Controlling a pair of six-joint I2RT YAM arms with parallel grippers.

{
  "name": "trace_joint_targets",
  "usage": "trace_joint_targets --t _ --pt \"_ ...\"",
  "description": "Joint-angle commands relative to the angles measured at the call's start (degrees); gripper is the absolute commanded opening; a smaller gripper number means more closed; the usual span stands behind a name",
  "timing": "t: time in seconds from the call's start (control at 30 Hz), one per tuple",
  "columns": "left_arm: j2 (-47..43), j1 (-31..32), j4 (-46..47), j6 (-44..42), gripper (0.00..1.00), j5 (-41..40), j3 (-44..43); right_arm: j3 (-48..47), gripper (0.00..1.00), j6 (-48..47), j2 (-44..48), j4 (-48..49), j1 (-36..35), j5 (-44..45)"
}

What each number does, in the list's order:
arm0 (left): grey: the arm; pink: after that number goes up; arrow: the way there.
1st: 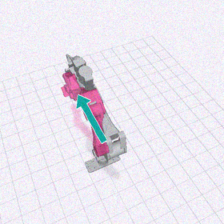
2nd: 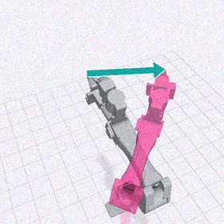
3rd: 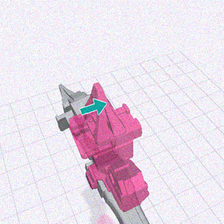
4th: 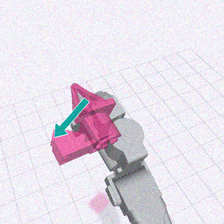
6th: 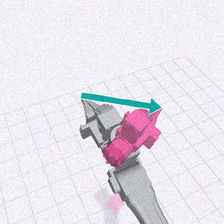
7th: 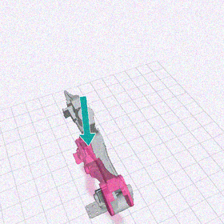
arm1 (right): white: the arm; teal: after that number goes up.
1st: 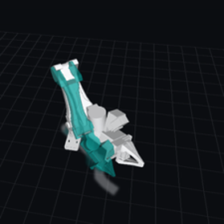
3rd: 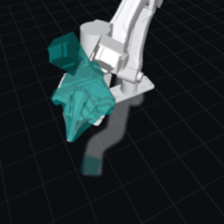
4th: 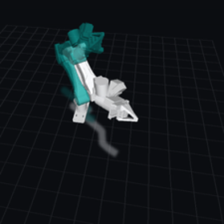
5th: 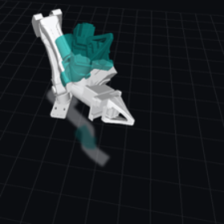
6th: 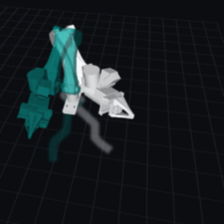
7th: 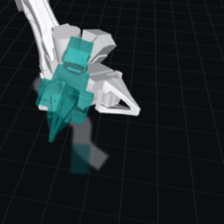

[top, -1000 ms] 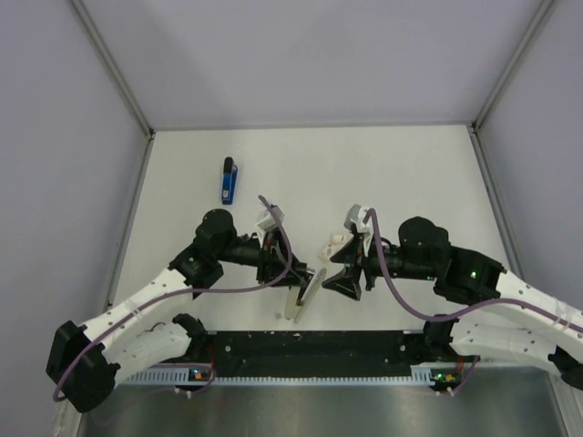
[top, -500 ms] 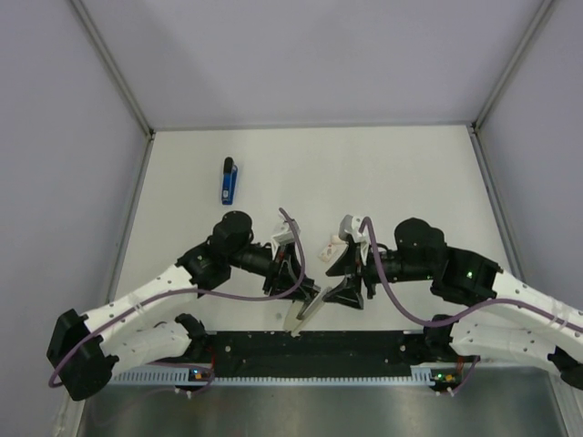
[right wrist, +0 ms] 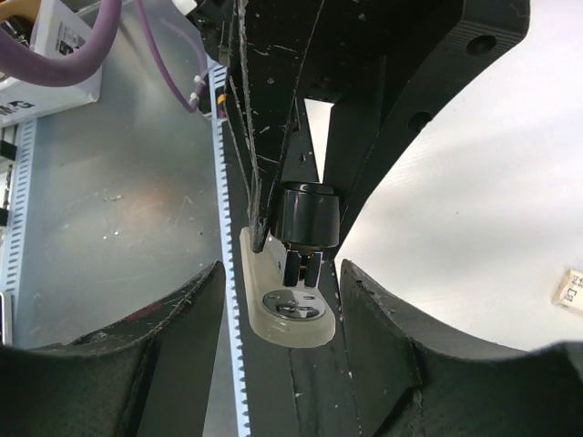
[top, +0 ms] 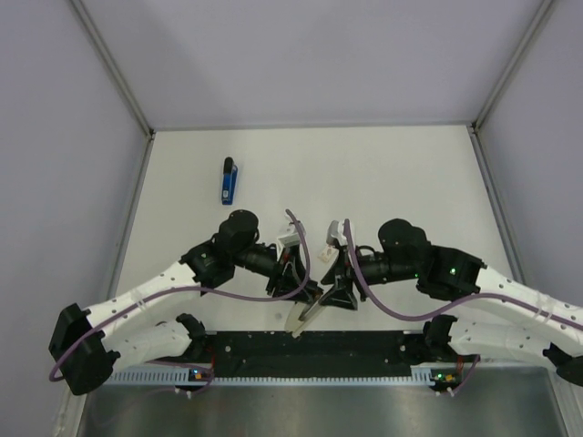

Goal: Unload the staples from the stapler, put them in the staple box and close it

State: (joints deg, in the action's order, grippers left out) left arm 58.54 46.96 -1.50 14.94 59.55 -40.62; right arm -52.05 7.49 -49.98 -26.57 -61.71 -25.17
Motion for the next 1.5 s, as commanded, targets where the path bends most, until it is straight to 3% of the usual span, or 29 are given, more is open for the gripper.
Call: trace_joint_targets --t 0.0,0.17,0.37,0.6,0.93,1.47 --pt "-0.80 0.41 2.99 -0.61 0.00 1.97 -3.67 0.63 0.52 -0.72 -0.30 2.31 0.01 -1.90" --pt "-1.06 0.59 3.17 -0.70 0.00 2.24 -3.76 1.25 0.35 -0.46 -1.00 3.01 0.01 -3.75" --pt "-1.24 1.20 3.61 -0.61 0.00 2.85 -3.76 2.04 0.24 0.16 -1.44 4.59 0.10 -4.18" --pt "-2.20 1.29 4.22 -0.53 0.00 2.24 -3.68 2.48 0.01 0.34 -1.79 5.12 0.10 -5.50" --pt "-6.33 1.29 11.78 6.06 0.00 -7.42 -3.85 11.26 0.00 6.83 2.77 12.84 0.01 -8.05" --pt "-15.03 1.29 16.08 8.08 0.00 -27.89 -0.87 19.62 0.00 14.31 7.61 22.08 0.10 -6.12"
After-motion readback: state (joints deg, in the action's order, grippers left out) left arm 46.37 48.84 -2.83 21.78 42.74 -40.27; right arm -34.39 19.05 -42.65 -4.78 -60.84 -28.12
